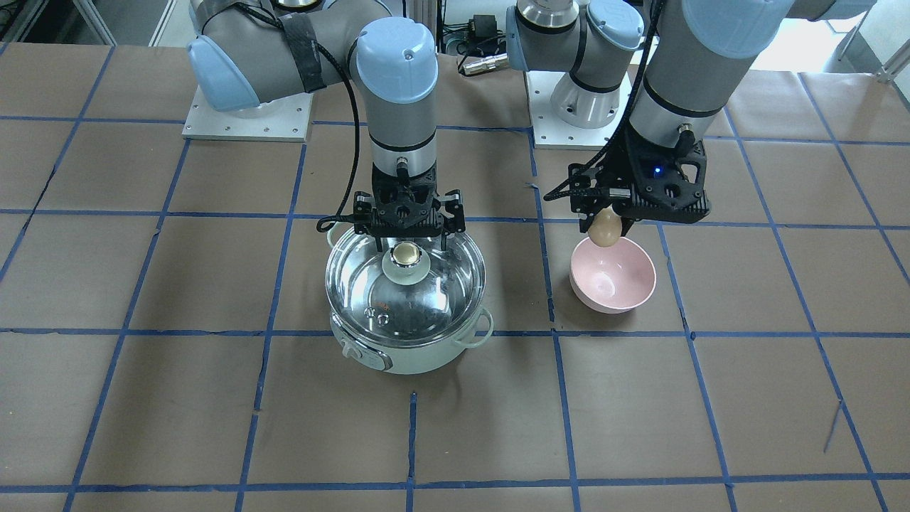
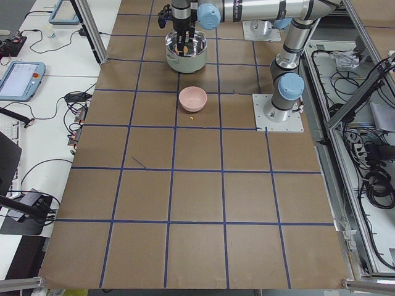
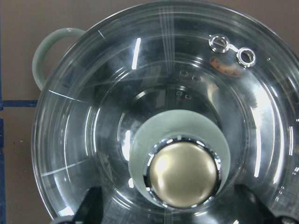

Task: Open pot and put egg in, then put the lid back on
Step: 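Lower the right gripper onto the glass lid knob while the left holds the egg, then close the right gripper on the lid knob and lift the lid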

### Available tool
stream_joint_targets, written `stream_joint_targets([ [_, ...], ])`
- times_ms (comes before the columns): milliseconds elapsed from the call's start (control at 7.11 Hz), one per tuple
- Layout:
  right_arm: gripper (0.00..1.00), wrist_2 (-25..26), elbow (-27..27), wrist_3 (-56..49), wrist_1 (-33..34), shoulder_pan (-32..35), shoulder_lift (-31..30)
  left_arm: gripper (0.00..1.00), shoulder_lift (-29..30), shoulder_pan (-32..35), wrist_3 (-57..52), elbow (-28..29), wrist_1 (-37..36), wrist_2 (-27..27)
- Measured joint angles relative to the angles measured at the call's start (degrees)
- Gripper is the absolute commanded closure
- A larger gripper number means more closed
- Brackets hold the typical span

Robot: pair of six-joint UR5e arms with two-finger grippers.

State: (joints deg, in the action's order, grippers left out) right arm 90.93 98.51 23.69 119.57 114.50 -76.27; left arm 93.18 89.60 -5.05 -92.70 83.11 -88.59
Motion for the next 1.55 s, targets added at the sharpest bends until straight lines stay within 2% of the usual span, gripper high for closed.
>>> stream_joint_targets([
  [562,0.09,-0.55,-0.31,-2.60,0.27,-3.40,-0.45,0.93,-0.71,-0.37,-0.28,-0.46,0.08,0.56],
  [1547,0.10,-0.76,-1.43,-0.02,0.33,-2.61,-0.34,0.93,-0.97,-0.45,-0.84,-0.56,0.12,0.66],
])
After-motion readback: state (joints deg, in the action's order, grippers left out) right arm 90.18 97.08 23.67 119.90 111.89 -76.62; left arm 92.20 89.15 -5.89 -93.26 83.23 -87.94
